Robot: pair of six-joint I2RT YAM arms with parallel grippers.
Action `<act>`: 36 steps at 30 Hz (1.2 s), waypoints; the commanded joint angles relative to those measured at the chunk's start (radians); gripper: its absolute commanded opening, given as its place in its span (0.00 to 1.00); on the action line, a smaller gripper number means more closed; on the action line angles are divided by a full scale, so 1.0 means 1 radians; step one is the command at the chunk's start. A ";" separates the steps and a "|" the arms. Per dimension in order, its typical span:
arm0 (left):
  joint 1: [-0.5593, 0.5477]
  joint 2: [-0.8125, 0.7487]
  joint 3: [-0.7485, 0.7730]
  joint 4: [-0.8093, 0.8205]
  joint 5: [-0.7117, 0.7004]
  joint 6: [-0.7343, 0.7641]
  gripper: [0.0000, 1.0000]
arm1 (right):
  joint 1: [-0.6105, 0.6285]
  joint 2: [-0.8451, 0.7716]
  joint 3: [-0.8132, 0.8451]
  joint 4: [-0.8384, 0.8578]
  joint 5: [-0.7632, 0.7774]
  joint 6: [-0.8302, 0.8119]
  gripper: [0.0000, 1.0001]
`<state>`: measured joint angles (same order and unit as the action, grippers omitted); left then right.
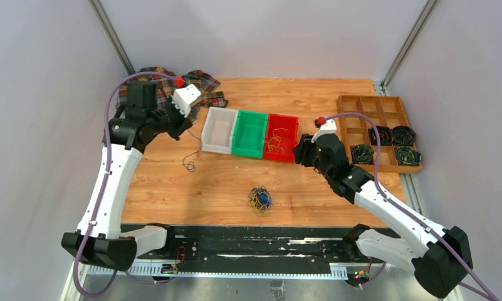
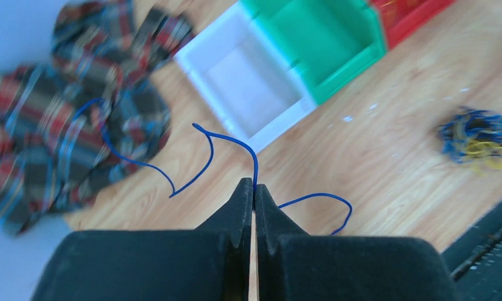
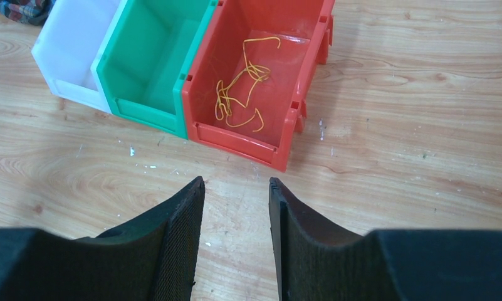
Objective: Untangle the cables
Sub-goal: Pick up the cable at the center of the board, then place the cable in the bin.
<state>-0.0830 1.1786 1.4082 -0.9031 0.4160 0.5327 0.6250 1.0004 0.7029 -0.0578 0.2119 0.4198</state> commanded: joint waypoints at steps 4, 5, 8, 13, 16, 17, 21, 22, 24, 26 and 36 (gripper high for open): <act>-0.200 0.117 0.168 -0.039 0.068 -0.087 0.01 | 0.022 -0.051 0.040 0.016 0.031 -0.030 0.42; -0.218 0.141 0.189 -0.038 0.073 -0.094 0.01 | 0.022 -0.057 0.041 0.020 0.030 -0.034 0.43; -0.271 0.217 0.243 -0.038 0.068 -0.088 0.00 | 0.022 -0.075 0.040 0.025 0.053 -0.041 0.43; -0.333 0.364 0.331 -0.036 0.048 -0.066 0.01 | 0.022 -0.094 0.032 0.024 0.077 -0.054 0.43; -0.346 0.460 0.384 -0.037 0.054 -0.080 0.01 | 0.021 -0.097 0.033 0.017 0.083 -0.055 0.43; -0.350 0.486 0.401 -0.037 0.054 -0.084 0.01 | 0.021 -0.097 0.035 0.015 0.087 -0.057 0.43; -0.365 0.564 0.454 -0.038 0.039 -0.097 0.01 | 0.018 -0.100 0.038 0.001 0.109 -0.065 0.43; -0.367 0.580 0.462 -0.037 0.041 -0.101 0.01 | 0.015 -0.101 0.037 0.001 0.111 -0.068 0.43; -0.372 0.608 0.473 -0.038 0.032 -0.107 0.01 | 0.011 -0.101 0.036 -0.001 0.112 -0.072 0.43; -0.379 0.628 0.478 -0.038 0.029 -0.108 0.00 | 0.007 -0.100 0.034 -0.001 0.112 -0.073 0.43; -0.393 0.753 0.581 -0.037 0.004 -0.129 0.00 | -0.001 -0.099 0.023 -0.004 0.132 -0.076 0.43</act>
<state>-0.4683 1.8767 1.9148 -0.9443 0.4400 0.4255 0.6243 0.9138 0.7094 -0.0525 0.3119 0.3588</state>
